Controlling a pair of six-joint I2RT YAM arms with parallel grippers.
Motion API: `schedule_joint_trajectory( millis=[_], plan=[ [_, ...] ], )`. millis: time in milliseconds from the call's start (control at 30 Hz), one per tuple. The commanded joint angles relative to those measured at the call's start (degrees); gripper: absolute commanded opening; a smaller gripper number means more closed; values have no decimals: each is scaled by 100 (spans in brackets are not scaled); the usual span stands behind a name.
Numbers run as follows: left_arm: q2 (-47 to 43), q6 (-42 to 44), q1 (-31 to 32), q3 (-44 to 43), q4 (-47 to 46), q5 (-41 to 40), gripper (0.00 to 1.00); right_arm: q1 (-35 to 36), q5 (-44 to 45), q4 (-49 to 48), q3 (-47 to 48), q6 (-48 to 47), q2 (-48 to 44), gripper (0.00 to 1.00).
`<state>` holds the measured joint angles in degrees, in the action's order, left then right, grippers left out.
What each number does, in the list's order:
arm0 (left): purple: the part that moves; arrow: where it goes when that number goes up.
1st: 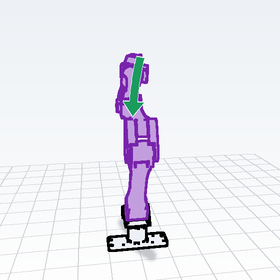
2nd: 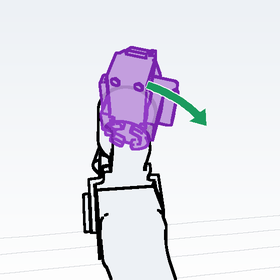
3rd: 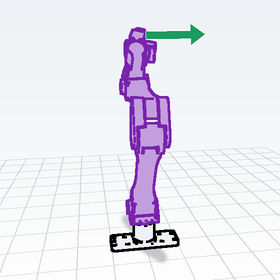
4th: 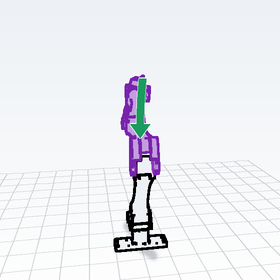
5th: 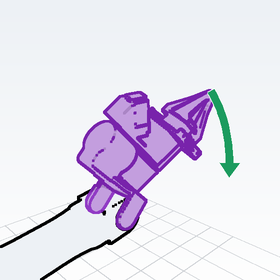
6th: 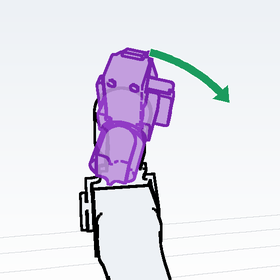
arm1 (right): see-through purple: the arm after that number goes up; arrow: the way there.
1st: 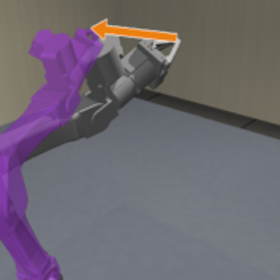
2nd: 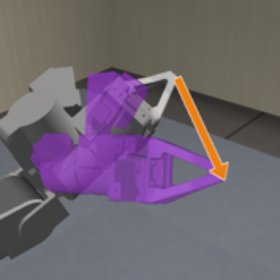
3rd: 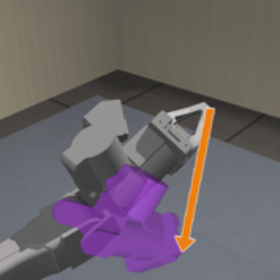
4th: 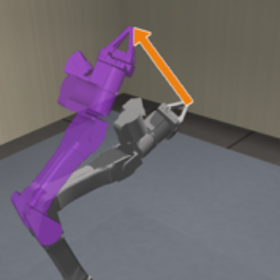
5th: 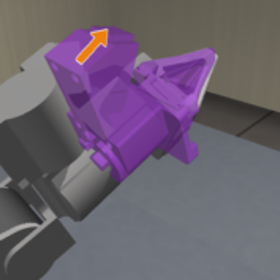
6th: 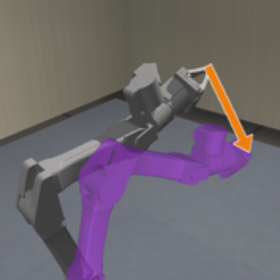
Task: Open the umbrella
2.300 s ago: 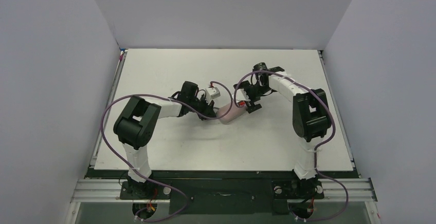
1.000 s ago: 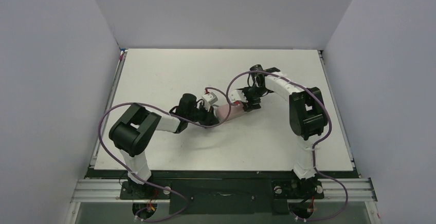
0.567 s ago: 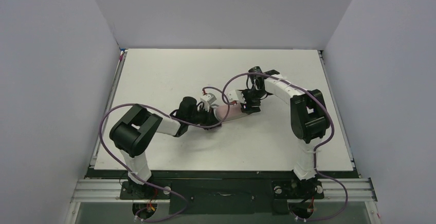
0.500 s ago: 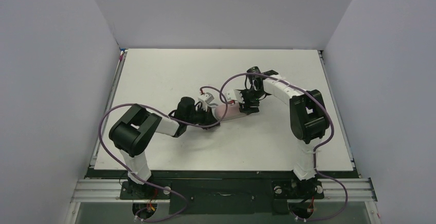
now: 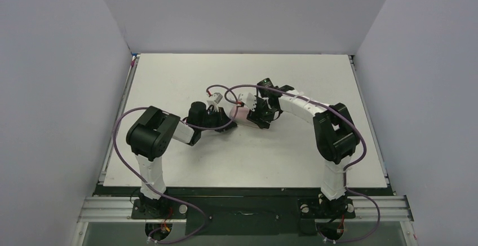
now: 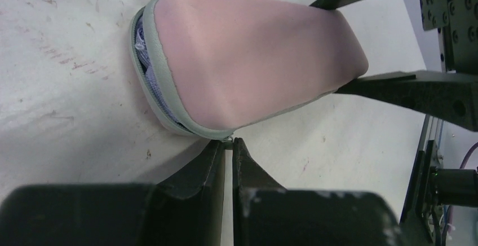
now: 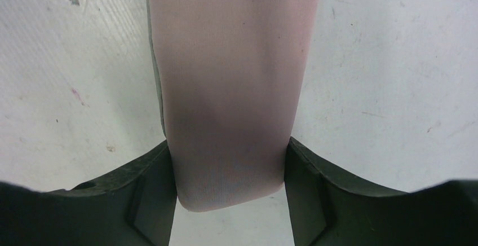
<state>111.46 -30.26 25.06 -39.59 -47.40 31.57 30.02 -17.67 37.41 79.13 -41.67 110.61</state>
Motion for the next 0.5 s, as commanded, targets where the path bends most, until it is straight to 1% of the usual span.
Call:
schedule_joint_trajectory(
  millis=[0,100,200,267,300,333,367,400,433,467],
  plan=[
    [261,-428,81,-281,12,356,0,85,325,-716,-50,1358,-253,12],
    [381,-445,80,-319,184,454,0,94,50,-716,-17,2006,-262,18],
    [462,-453,12,-340,286,630,0,158,-56,-729,-183,2366,-397,22],
    [535,-501,-57,-373,193,724,0,167,-166,-708,-360,2649,-519,26],
    [566,-490,-94,-404,194,752,0,164,-281,-691,-490,2656,-592,32],
    [622,-435,-118,-493,307,721,0,152,-329,-623,-537,2664,-628,37],
    [648,-427,-171,-543,357,702,0,139,-471,-573,-587,2664,-694,46],
    [708,-428,-200,-631,445,701,0,95,-556,-477,-589,2695,-723,51],
    [736,-415,-260,-678,496,706,0,67,-774,-404,-558,2719,-770,60],
    [737,-326,-284,-751,631,755,0,-16,-892,-241,-472,2781,-787,65]
  ],
)
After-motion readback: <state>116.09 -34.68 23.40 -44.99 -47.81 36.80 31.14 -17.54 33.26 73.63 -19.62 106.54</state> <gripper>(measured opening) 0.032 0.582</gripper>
